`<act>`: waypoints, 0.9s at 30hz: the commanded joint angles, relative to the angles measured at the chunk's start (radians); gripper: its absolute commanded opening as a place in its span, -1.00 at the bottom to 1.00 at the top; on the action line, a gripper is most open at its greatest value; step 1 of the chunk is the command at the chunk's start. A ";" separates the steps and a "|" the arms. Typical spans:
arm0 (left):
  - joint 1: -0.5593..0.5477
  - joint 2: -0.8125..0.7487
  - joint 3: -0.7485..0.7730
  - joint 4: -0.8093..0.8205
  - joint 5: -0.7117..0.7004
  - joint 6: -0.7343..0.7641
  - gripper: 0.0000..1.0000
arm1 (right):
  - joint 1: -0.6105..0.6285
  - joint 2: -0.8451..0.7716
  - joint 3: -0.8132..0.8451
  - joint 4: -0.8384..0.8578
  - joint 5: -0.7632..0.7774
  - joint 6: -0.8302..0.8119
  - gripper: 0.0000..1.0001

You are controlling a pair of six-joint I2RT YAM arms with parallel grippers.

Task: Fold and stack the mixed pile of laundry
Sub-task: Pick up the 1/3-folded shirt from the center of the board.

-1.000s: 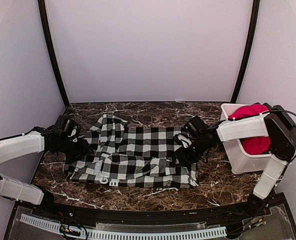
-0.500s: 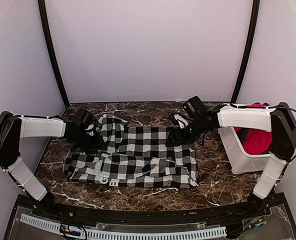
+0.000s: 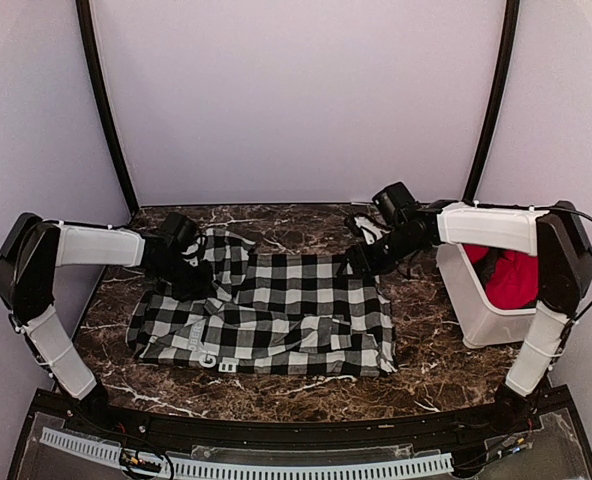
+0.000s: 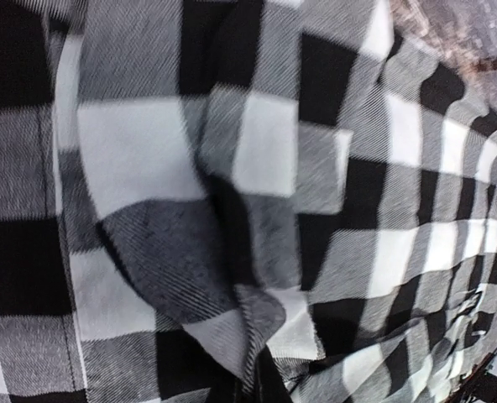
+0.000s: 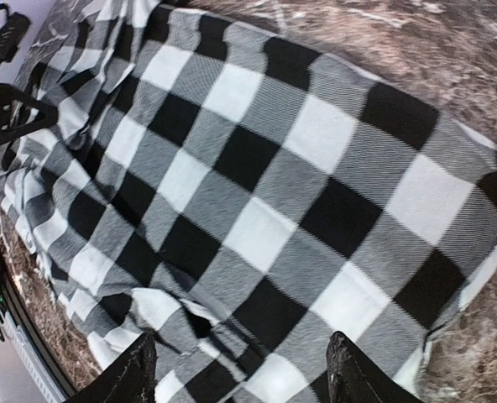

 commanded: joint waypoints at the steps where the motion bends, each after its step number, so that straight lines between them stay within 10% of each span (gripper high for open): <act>1: 0.002 -0.056 0.161 -0.034 -0.030 0.045 -1.00 | -0.101 0.055 0.052 0.049 0.094 -0.079 0.34; 12: 0.138 -0.061 0.479 -0.019 0.117 0.014 -1.00 | -0.198 0.274 0.275 0.026 0.288 -0.270 0.46; 27: 0.189 0.035 0.672 -0.025 0.223 -0.006 -1.00 | -0.239 0.458 0.476 -0.090 -0.005 -0.584 0.38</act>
